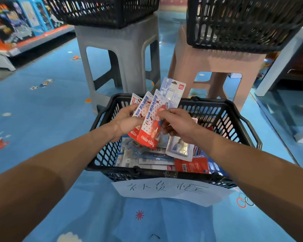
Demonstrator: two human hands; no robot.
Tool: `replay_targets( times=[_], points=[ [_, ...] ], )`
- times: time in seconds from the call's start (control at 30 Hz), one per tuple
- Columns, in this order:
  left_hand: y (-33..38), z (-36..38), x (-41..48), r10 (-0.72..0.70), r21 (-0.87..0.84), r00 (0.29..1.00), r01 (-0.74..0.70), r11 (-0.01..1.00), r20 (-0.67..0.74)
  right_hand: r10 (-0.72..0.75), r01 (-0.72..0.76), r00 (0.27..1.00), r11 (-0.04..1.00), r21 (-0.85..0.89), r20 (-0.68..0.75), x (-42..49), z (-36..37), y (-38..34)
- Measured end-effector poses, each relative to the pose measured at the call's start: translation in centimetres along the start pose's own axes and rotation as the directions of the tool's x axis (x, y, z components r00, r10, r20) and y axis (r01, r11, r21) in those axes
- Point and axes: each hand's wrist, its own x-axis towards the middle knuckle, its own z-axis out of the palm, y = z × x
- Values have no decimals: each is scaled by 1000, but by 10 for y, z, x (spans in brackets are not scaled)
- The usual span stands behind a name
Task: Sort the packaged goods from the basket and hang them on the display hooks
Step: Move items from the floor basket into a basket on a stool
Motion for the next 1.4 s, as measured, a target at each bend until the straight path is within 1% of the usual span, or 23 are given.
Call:
replay_targets(
  times=[0.07,0.13,0.2,0.27,0.33,0.4,0.47,0.5,0.53,0.57,0.63,0.67,0.7,0.73,0.77,0.8,0.87,0.97,1.07,1.2,1.33,1.4],
  points=[
    [5,9,-3,-33,-72,999,36,997,38,24,-24,1000,999,39,-15,-1,4,-4],
    [7,17,-5,-94,-174,992,108,979,87,39,-36,999,997,71,-28,-3,5,-8],
    [7,23,-4,-105,-195,984,132,972,143,43,-40,999,994,106,-24,-4,2,-9],
    [4,26,-4,-82,-140,984,104,985,159,48,-49,999,990,131,17,-4,-2,-7],
    [-1,25,0,-65,-156,988,87,984,139,63,-81,993,981,177,102,-4,-9,-4],
    [-4,25,2,-75,-189,988,100,977,135,88,-132,980,959,253,177,-5,-16,1],
    [-3,28,1,-93,-196,986,119,973,137,133,-190,971,935,300,201,-4,-22,8],
    [-3,31,1,-96,-192,986,121,974,138,163,-216,966,938,273,202,-3,-25,12],
    [-2,32,2,-99,-175,986,122,977,136,198,-236,961,951,201,192,-2,-29,15],
    [0,33,1,-96,-150,986,116,982,134,233,-250,958,964,92,166,-1,-33,18],
    [1,31,2,-79,-90,989,90,992,126,274,-263,961,950,-170,43,0,-46,22],
    [0,28,3,-70,-65,989,78,995,129,273,-263,962,913,-310,-14,-1,-53,24],
    [-1,26,3,-61,-45,989,67,997,137,272,-261,962,863,-434,-38,-1,-61,27],
    [-2,24,2,-51,-26,988,55,998,145,286,-257,958,812,-524,-26,-3,-68,29],
    [-4,23,2,-40,-5,988,42,999,149,319,-260,948,778,-572,4,-7,-72,30],
    [-6,24,2,-31,19,988,28,999,149,360,-279,933,765,-580,26,-10,-72,34],
    [-8,26,1,-15,60,989,6,998,148,411,-353,911,772,-529,-7,-13,-65,41],
    [-11,26,4,-8,99,990,-6,995,139,397,-413,907,774,-480,-142,-11,-49,47],
    [-13,27,6,3,141,992,-22,990,129,399,-434,900,789,-434,-174,-9,-43,48],
    [-16,27,9,-9,155,993,-10,988,121,364,-427,902,835,-346,-235,-3,-45,60],
    [-16,28,8,-3,180,994,-18,984,113,196,-333,924,834,-439,-328,-1,-43,59],
    [-15,30,6,-15,197,994,-8,980,113,202,-316,929,869,-380,-311,1,-39,58]
  ],
)
